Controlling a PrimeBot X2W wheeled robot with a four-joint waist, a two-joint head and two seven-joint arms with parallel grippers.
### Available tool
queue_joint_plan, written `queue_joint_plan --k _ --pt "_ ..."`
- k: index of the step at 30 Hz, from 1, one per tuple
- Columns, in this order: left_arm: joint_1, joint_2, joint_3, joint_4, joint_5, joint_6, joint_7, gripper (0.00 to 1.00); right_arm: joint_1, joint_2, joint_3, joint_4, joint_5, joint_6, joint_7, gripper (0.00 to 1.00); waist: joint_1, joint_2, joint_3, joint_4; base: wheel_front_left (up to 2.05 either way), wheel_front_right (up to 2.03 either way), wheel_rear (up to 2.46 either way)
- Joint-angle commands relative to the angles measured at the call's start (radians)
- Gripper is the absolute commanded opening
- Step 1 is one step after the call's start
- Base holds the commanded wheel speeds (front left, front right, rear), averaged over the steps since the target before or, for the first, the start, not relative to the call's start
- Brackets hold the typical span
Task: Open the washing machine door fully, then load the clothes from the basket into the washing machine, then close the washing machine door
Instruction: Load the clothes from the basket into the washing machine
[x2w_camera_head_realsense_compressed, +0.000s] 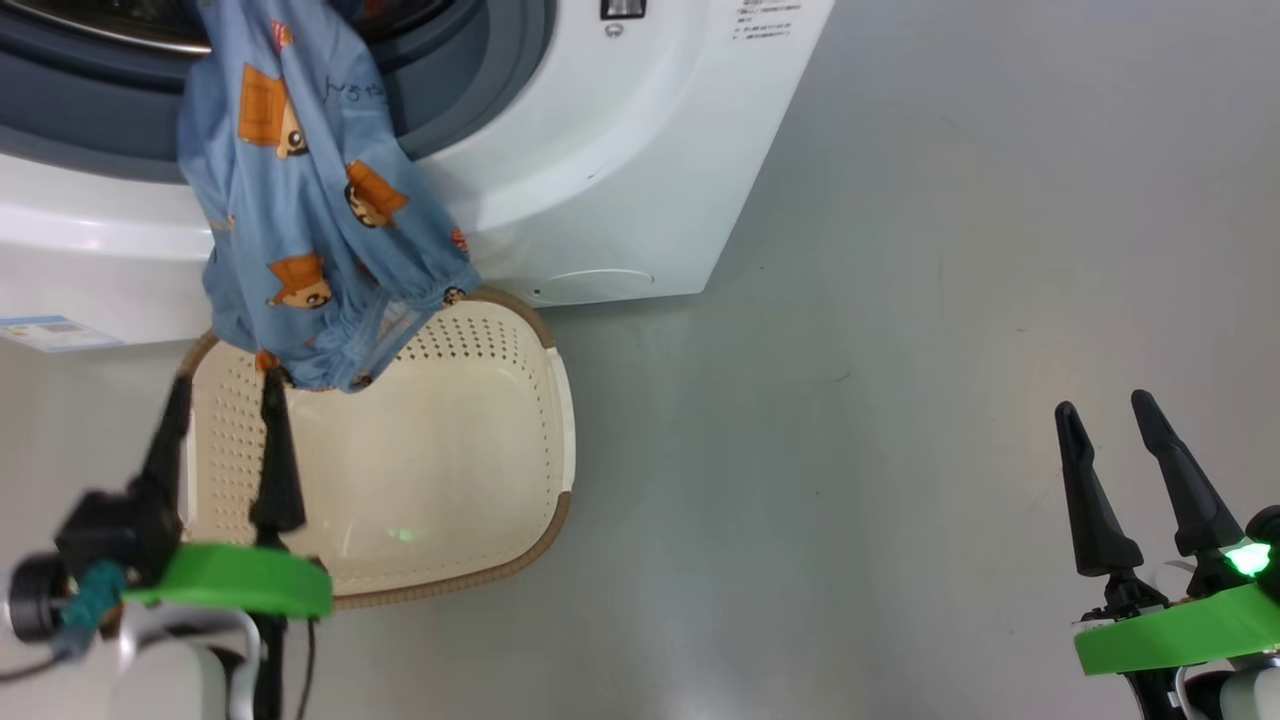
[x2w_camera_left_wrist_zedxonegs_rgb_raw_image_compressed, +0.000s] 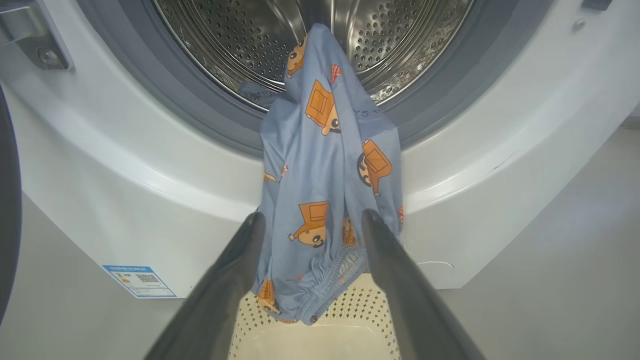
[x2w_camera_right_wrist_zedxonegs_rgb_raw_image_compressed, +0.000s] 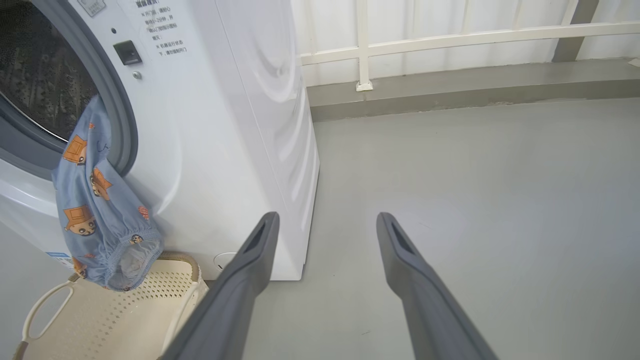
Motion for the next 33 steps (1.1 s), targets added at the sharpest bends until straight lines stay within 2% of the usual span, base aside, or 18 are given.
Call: queue_joint_plan --k 1,6,11,23,33 --pt "0.040 0.019 0.015 -0.047 -0.015 0.018 -0.005 1.00 0.012 -0.026 0.025 -0.020 -0.009 0.002 -0.005 1.00 0.0001 0.0000 -0.004 -0.004 0.00 0.00 0.00" --pt "0.094 0.019 -0.015 -0.103 -0.036 0.061 -0.005 1.00 0.011 -0.030 0.027 -0.019 -0.009 0.002 -0.005 1.00 0.0001 0.0000 -0.004 -0.005 0.00 0.00 0.00" --pt "0.100 0.019 -0.024 -0.112 -0.037 0.076 -0.005 1.00 0.007 -0.030 0.030 -0.021 -0.009 0.002 -0.005 1.00 0.0001 0.0000 0.000 -0.007 0.00 0.00 0.00" --pt "-0.035 0.019 -0.001 0.042 0.000 0.033 -0.005 1.00 -0.019 -0.023 0.035 -0.027 -0.006 0.002 -0.005 1.00 0.0001 0.0000 0.047 -0.013 0.00 0.00 0.00" --pt "-0.233 0.050 0.017 0.295 0.044 0.014 -0.005 1.00 -0.042 -0.022 0.043 -0.031 -0.003 0.002 -0.005 1.00 0.0001 0.0000 0.095 -0.027 0.00 0.00 0.00"
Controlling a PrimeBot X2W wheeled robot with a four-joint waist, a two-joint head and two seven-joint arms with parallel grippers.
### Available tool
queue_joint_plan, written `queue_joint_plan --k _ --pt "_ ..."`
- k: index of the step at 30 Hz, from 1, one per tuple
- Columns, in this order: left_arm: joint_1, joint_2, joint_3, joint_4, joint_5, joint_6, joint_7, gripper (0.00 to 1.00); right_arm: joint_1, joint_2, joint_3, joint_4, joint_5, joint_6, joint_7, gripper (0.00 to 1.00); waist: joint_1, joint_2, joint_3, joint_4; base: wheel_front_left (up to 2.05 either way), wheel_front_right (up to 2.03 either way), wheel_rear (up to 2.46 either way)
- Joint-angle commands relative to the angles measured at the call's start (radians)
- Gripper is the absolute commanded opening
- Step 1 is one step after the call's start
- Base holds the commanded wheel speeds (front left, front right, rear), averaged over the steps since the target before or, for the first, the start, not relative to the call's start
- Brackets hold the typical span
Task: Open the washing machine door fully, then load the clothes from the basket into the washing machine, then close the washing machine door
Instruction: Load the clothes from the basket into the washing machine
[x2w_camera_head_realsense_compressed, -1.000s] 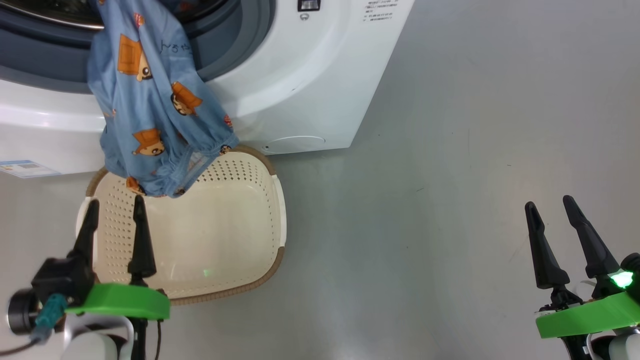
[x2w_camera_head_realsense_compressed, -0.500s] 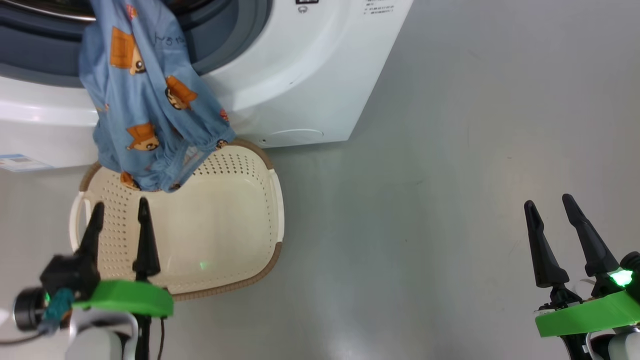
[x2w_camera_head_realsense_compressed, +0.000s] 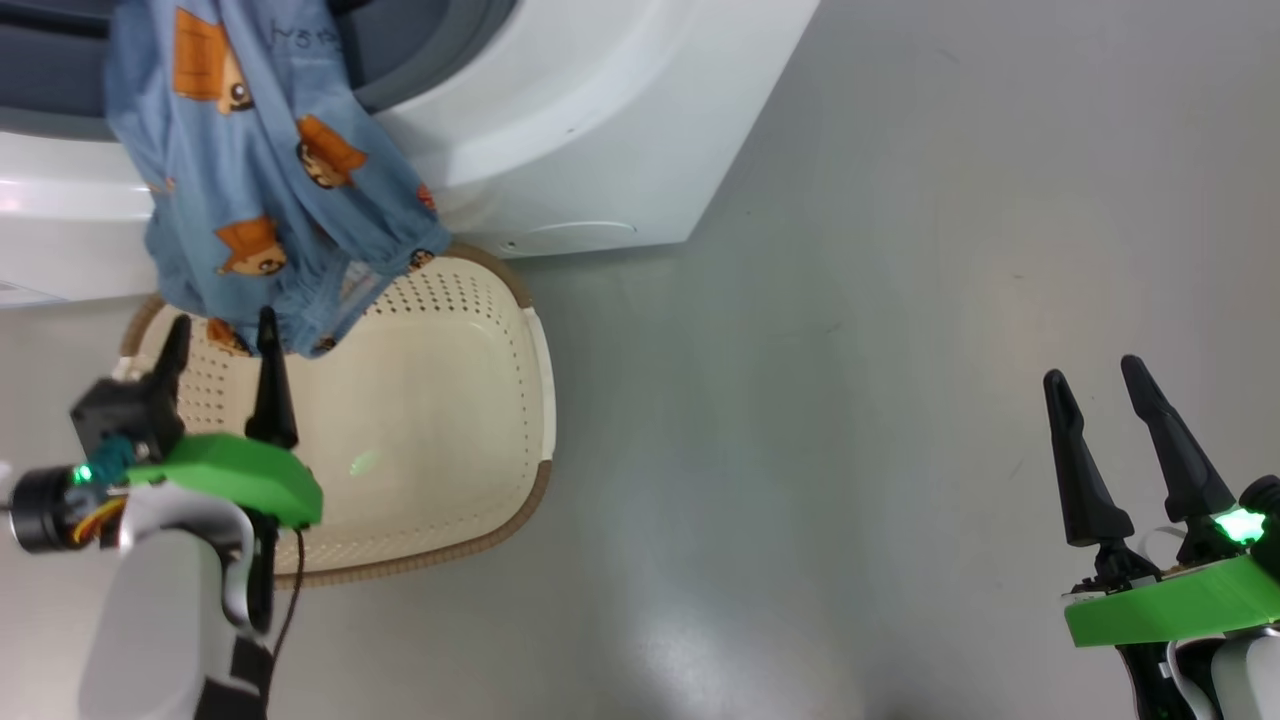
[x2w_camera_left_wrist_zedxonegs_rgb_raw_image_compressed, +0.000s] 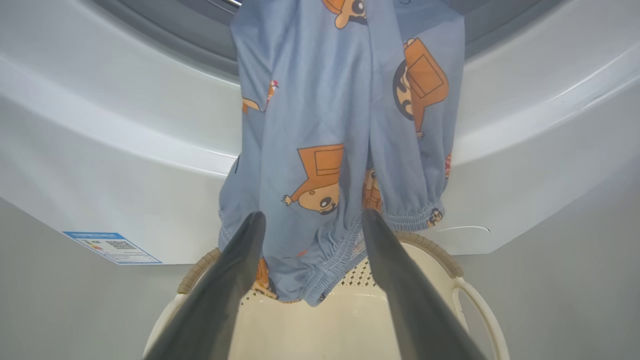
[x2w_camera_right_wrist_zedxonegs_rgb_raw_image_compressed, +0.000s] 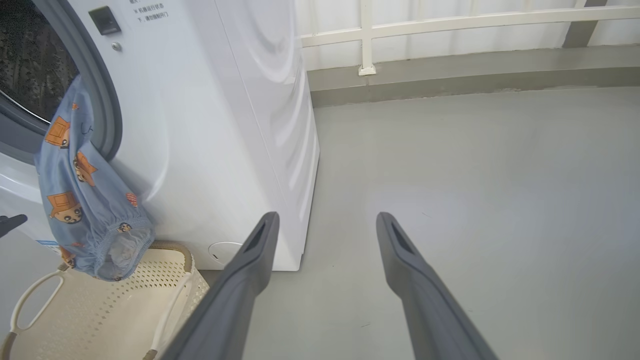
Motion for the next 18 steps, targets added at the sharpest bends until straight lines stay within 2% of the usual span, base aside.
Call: queue_joint_plan --k 1,10,18 --pt "-0.018 0.034 0.033 0.000 0.009 0.002 -0.006 1.00 0.001 -0.018 0.025 -0.024 -0.002 0.002 -0.005 1.00 -0.0001 0.0000 0.011 -0.009 0.00 0.00 0.00" --pt "-0.162 0.075 0.067 0.172 0.008 0.006 -0.006 1.00 -0.018 -0.009 0.038 -0.023 0.003 0.002 -0.005 1.00 -0.0001 0.0000 0.057 -0.037 0.00 0.00 0.00" --pt "-0.246 0.114 0.078 0.273 0.012 -0.014 -0.006 1.00 -0.026 -0.007 0.052 -0.021 0.007 0.002 -0.005 1.00 -0.0001 0.0000 0.083 -0.055 0.00 0.00 0.00"
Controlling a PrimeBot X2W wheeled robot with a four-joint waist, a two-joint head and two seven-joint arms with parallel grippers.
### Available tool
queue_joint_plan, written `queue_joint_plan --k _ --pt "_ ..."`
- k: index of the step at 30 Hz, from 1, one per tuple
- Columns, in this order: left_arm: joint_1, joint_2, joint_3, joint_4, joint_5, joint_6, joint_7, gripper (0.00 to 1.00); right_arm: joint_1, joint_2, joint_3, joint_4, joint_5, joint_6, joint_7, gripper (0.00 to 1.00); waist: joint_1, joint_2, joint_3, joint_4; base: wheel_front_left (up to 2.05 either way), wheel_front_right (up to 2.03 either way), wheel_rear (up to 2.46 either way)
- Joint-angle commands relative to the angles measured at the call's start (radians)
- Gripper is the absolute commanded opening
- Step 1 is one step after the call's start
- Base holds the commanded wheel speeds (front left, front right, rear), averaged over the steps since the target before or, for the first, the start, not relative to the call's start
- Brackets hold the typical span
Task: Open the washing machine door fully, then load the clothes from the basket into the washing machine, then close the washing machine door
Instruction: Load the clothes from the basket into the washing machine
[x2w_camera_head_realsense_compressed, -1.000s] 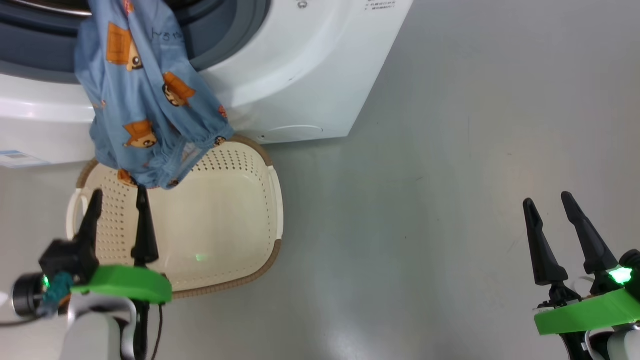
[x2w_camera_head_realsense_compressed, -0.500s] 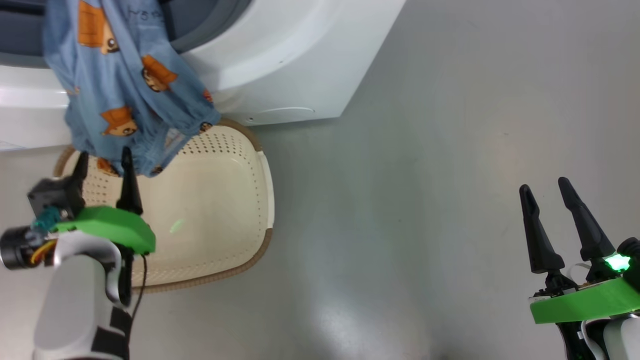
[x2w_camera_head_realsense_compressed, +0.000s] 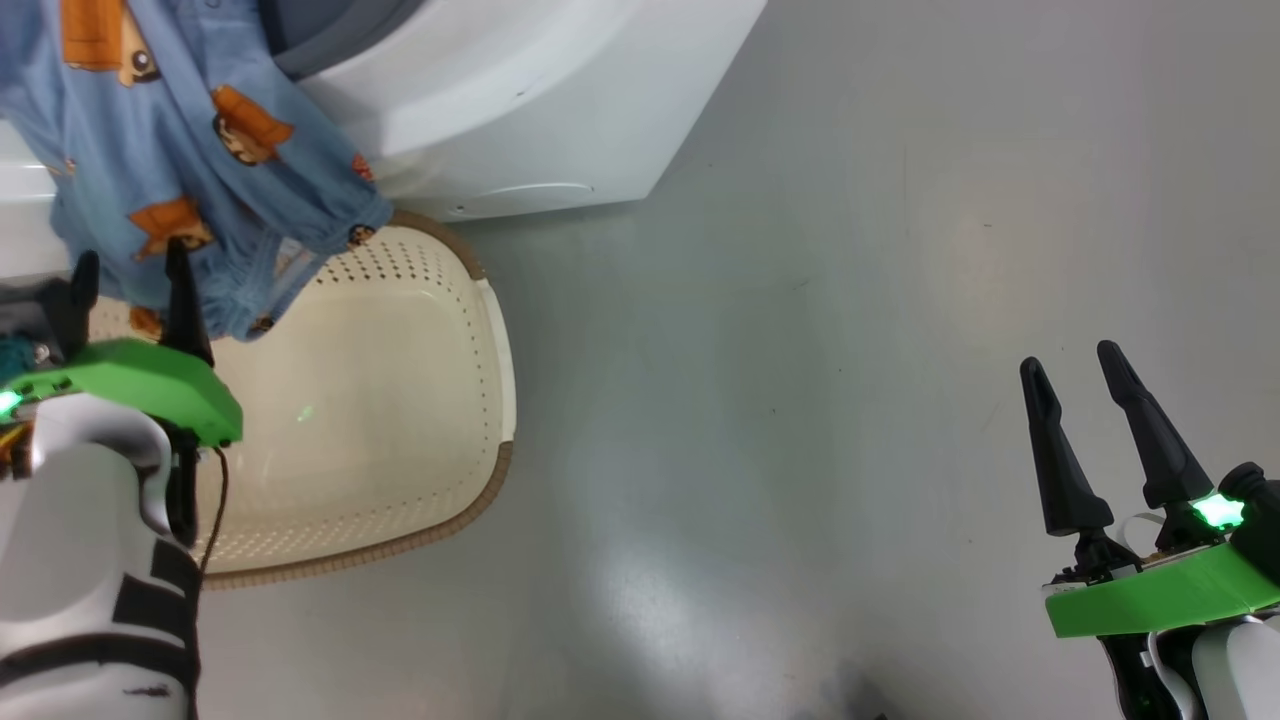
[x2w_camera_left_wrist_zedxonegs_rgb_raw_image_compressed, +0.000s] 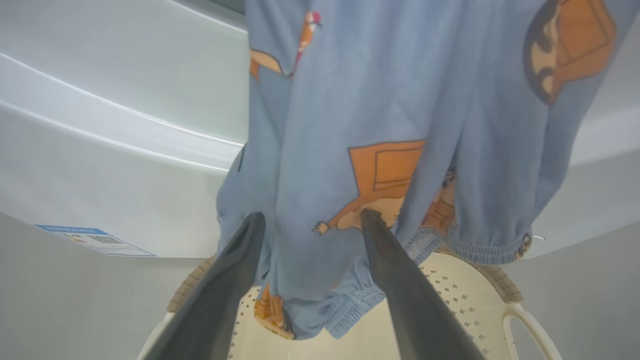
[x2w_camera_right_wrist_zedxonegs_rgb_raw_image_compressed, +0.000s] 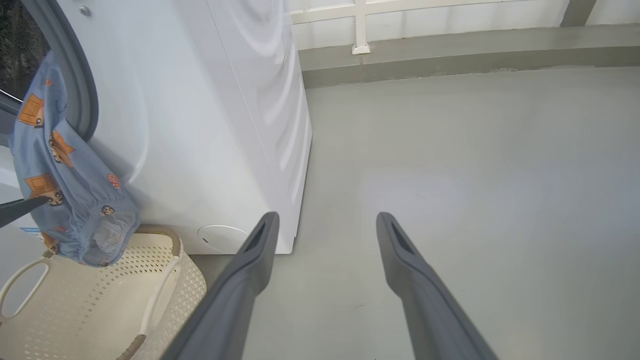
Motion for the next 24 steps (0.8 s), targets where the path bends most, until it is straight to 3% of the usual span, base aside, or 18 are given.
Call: queue_joint_plan --k 1,16,19,20,24 --pt "-0.022 0.047 0.019 0.006 0.014 -0.009 -0.006 1.00 0.001 -0.015 0.023 -0.019 0.006 0.002 -0.005 1.00 -0.0001 -0.0001 0.010 -0.007 0.00 0.00 0.00" --pt "-0.145 0.095 0.003 0.088 0.019 -0.067 -0.006 0.97 -0.004 -0.021 0.046 -0.025 0.009 0.002 -0.005 1.00 -0.0001 -0.0001 0.029 -0.040 0.00 0.00 0.00" --pt "-0.155 0.087 0.000 0.090 0.012 -0.083 -0.006 0.11 -0.003 -0.021 0.039 -0.023 0.009 0.002 -0.005 1.00 -0.0001 -0.0001 0.028 -0.040 0.00 0.00 0.00" --pt "-0.157 0.084 -0.003 0.088 0.010 -0.090 -0.006 0.00 -0.003 -0.021 0.037 -0.023 0.008 0.002 -0.005 1.00 -0.0001 -0.0001 0.027 -0.039 0.00 0.00 0.00" --pt "-0.154 0.060 -0.020 0.063 -0.005 -0.124 -0.006 0.00 -0.004 -0.017 0.030 -0.023 0.007 0.002 -0.005 1.00 -0.0001 -0.0001 0.020 -0.028 0.00 0.00 0.00"
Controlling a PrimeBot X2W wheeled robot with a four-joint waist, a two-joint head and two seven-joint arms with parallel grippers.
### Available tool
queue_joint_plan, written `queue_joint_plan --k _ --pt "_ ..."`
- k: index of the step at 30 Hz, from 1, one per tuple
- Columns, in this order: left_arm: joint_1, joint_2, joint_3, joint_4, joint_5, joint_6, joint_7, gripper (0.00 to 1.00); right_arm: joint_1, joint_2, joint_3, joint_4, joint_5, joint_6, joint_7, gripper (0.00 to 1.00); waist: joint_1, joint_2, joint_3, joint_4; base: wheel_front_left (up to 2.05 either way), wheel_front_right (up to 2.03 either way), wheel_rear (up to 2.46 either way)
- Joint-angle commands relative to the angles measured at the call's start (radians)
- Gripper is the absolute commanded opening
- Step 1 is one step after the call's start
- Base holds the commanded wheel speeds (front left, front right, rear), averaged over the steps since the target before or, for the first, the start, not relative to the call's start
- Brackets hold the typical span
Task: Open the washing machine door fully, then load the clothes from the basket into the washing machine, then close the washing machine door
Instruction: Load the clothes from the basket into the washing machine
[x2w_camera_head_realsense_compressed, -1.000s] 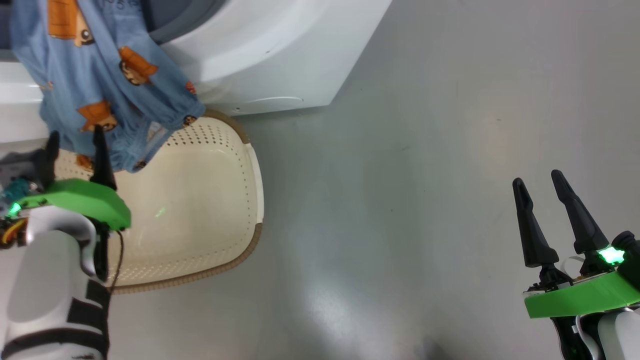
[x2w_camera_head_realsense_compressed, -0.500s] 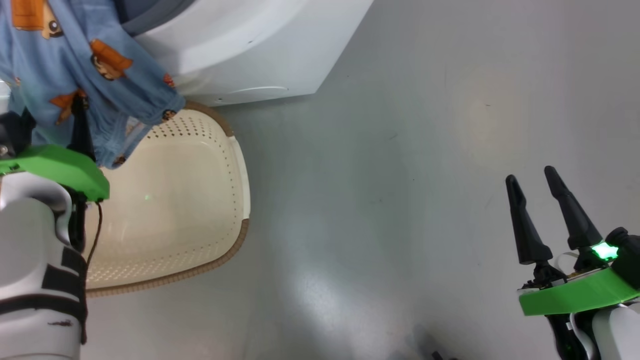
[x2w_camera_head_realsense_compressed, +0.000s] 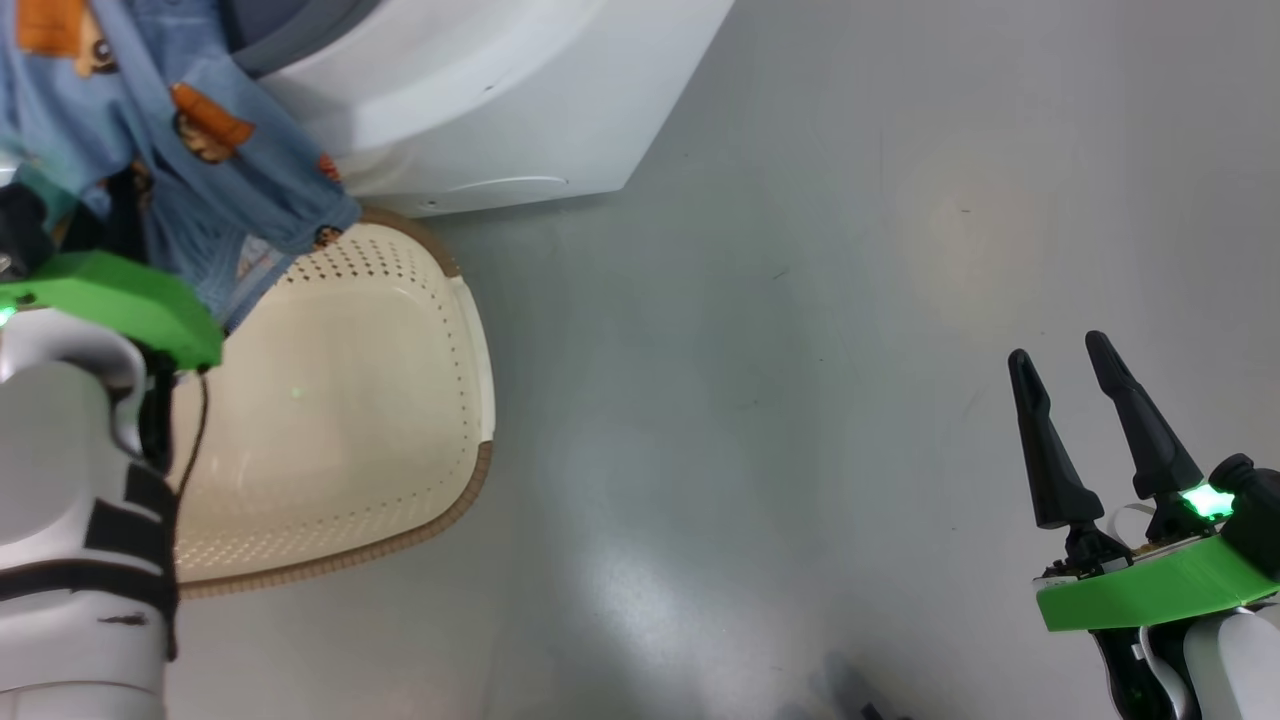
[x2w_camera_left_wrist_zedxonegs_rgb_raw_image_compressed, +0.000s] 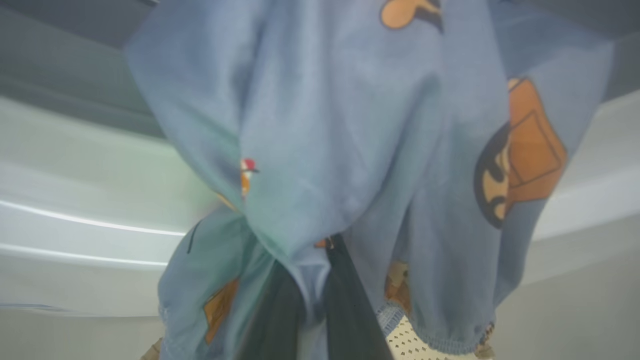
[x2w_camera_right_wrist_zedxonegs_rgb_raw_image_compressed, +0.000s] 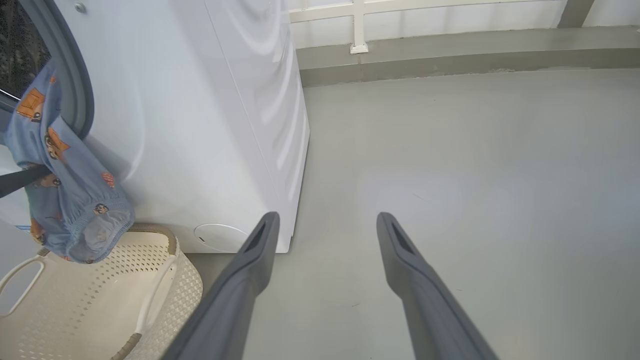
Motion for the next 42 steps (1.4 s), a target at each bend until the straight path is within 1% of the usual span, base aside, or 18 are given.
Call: queue_joint_plan --k 1,7,9,14,21,24,28,32,35,36,39,42 --pt "0.004 0.025 0.010 -0.037 -0.014 -0.008 -0.006 0.00 0.011 -0.014 0.010 -0.021 0.006 0.002 -0.005 1.00 0.0000 0.0000 -0.004 0.007 0.00 0.00 0.00" --pt "0.032 -0.018 -0.020 -0.126 -0.075 -0.026 -0.006 0.00 0.012 -0.012 0.006 -0.022 0.003 0.002 -0.005 1.00 0.0000 0.0000 -0.025 0.032 0.00 0.00 0.00" --pt "0.045 -0.028 -0.053 -0.162 -0.113 -0.027 -0.006 0.00 0.014 -0.013 0.003 -0.022 0.003 0.002 -0.005 1.00 0.0000 0.0000 -0.033 0.039 0.00 0.00 0.00" --pt "0.073 -0.019 -0.117 -0.257 -0.209 -0.027 -0.006 0.00 0.024 -0.014 -0.004 -0.023 0.001 0.002 -0.005 1.00 0.0000 0.0000 -0.053 0.056 0.00 0.00 0.00" --pt "0.059 0.001 -0.132 -0.343 -0.305 -0.027 -0.006 0.00 0.031 -0.015 0.000 -0.021 0.000 0.002 -0.005 1.00 0.0000 0.0000 -0.074 0.066 0.00 0.00 0.00" --pt "0.025 0.022 -0.143 -0.335 -0.305 -0.027 -0.006 0.00 0.033 -0.013 0.004 -0.021 0.000 0.002 -0.005 1.00 0.0000 0.0000 -0.077 0.065 0.00 0.00 0.00" --pt "-0.052 0.047 -0.130 -0.294 -0.302 -0.027 -0.006 0.00 0.028 -0.011 0.017 -0.019 0.003 0.002 -0.005 1.00 0.0000 0.0000 -0.076 0.052 0.00 0.00 0.00" --pt "-0.146 0.083 -0.111 -0.229 -0.269 -0.028 -0.006 0.00 0.019 -0.002 0.027 -0.015 0.008 0.002 -0.005 1.00 0.0000 0.0000 -0.071 0.029 0.00 0.00 0.00" --pt "-0.219 0.106 -0.099 -0.193 -0.224 -0.022 -0.006 0.00 0.016 0.006 0.032 -0.011 0.010 0.002 -0.005 1.00 0.0000 0.0000 -0.065 0.012 0.00 0.00 0.00" --pt "-0.219 0.106 -0.099 -0.193 -0.224 -0.022 -0.006 0.00 0.016 0.006 0.032 -0.011 0.010 0.002 -0.005 1.00 0.0000 0.0000 -0.065 0.012 0.00 0.00 0.00" --pt "-0.283 0.130 -0.097 -0.190 -0.162 0.001 -0.006 0.00 0.010 0.013 0.040 -0.008 0.013 0.002 -0.005 1.00 0.0000 0.0000 -0.055 -0.007 0.00 0.00 0.00" --pt "-0.331 0.148 -0.089 -0.221 -0.104 0.032 -0.006 0.00 0.002 0.019 0.048 -0.009 0.015 0.002 -0.005 1.00 0.0000 0.0000 -0.042 -0.023 0.00 0.00 0.00"
